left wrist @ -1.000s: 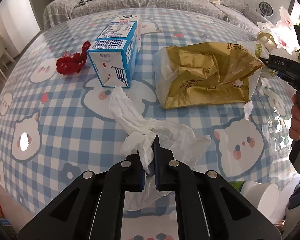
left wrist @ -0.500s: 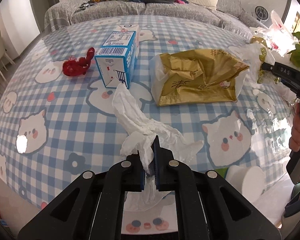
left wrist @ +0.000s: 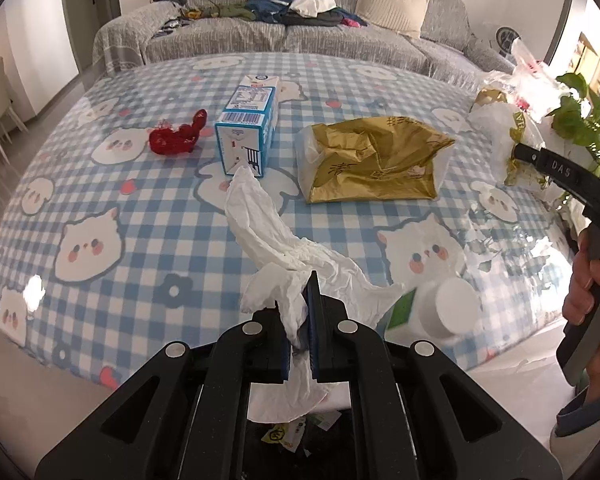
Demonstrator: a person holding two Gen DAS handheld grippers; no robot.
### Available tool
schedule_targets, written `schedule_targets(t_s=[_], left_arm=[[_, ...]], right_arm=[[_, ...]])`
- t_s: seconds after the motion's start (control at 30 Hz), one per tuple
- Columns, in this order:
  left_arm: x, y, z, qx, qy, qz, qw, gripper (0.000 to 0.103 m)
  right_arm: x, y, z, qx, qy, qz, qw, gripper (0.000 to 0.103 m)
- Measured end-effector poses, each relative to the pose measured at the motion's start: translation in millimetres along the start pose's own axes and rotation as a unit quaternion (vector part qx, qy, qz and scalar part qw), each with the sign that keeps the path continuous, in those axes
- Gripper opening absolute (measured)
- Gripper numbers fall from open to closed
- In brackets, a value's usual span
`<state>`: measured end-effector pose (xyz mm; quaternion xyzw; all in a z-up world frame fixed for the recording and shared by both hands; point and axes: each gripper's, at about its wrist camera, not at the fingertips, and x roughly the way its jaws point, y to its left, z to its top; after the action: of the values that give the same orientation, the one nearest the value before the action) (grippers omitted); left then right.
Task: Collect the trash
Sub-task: 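Carry the white tissue and clear plastic bag off the table to the bin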
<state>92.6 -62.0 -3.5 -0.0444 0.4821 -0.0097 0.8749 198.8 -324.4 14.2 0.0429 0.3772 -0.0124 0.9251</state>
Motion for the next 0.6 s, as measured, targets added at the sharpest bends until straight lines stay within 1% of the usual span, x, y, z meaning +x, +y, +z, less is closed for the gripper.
schedule_targets(t_s=[0.4, 0.6], left_arm=[[-36, 4, -33, 0.003, -0.017, -0.010, 0.9998, 0.006], [-50, 4, -63, 0.004, -0.021, -0.010, 0.9997, 0.006]], right_arm=[[-60, 0, -38, 0.015, -0.003, 0.022, 1.000, 0.027], [-92, 1, -59, 0.004, -0.011, 0.031, 0.999, 0.027]])
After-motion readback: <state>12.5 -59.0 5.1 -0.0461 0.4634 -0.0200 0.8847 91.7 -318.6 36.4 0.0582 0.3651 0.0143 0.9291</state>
